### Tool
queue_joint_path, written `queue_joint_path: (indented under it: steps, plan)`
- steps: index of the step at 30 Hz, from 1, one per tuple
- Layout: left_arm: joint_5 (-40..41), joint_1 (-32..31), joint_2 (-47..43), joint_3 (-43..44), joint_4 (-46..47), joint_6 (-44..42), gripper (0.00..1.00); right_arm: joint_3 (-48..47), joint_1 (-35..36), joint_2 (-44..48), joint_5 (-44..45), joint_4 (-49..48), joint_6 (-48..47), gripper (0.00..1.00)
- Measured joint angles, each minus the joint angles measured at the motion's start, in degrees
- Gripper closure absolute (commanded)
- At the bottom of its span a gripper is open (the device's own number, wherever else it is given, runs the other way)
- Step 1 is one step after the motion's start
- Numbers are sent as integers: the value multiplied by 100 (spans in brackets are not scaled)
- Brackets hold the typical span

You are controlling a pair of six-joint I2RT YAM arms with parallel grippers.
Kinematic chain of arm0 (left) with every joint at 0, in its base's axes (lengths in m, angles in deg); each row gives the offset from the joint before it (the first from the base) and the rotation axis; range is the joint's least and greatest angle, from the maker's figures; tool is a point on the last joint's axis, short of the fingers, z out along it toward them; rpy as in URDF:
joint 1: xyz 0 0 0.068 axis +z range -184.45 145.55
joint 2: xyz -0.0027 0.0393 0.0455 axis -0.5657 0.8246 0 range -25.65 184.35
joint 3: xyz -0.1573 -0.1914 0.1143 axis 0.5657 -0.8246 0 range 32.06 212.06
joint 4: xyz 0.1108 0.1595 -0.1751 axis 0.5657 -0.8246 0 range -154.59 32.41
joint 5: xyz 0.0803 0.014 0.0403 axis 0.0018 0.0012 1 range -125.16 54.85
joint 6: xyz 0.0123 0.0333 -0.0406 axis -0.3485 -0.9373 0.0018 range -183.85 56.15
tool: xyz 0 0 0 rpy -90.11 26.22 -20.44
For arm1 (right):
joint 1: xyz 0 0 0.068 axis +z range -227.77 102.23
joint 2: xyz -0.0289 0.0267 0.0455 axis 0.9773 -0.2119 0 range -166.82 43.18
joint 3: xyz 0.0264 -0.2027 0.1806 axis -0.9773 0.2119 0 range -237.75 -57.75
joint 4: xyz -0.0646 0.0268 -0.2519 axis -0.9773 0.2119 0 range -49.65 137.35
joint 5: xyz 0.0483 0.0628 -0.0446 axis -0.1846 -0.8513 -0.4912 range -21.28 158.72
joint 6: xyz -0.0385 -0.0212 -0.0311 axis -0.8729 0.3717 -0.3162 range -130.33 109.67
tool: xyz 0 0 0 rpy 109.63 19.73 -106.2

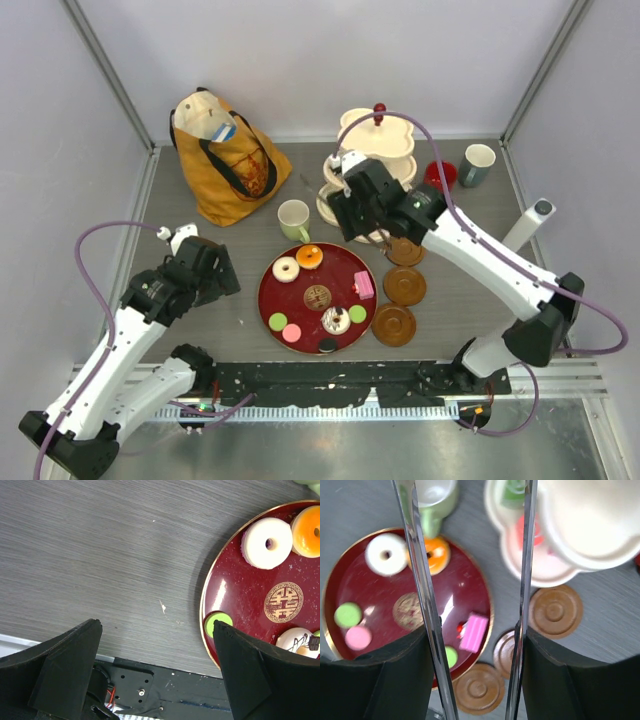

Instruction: Serve the afternoon tea

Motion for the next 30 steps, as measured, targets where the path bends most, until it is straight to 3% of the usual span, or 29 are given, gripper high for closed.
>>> queue_joint_path:
  steps: [8,17,30]
  plan:
    - [0,0,-2,0,0,0,0,1174,1401,776,-162,-240,146,36]
    - [0,0,-11,0,0,0,0,2568,1464,678,-208,-225,527,36]
    - [0,0,-20,0,0,0,0,2450,1456,-671,-107,-586,498,34]
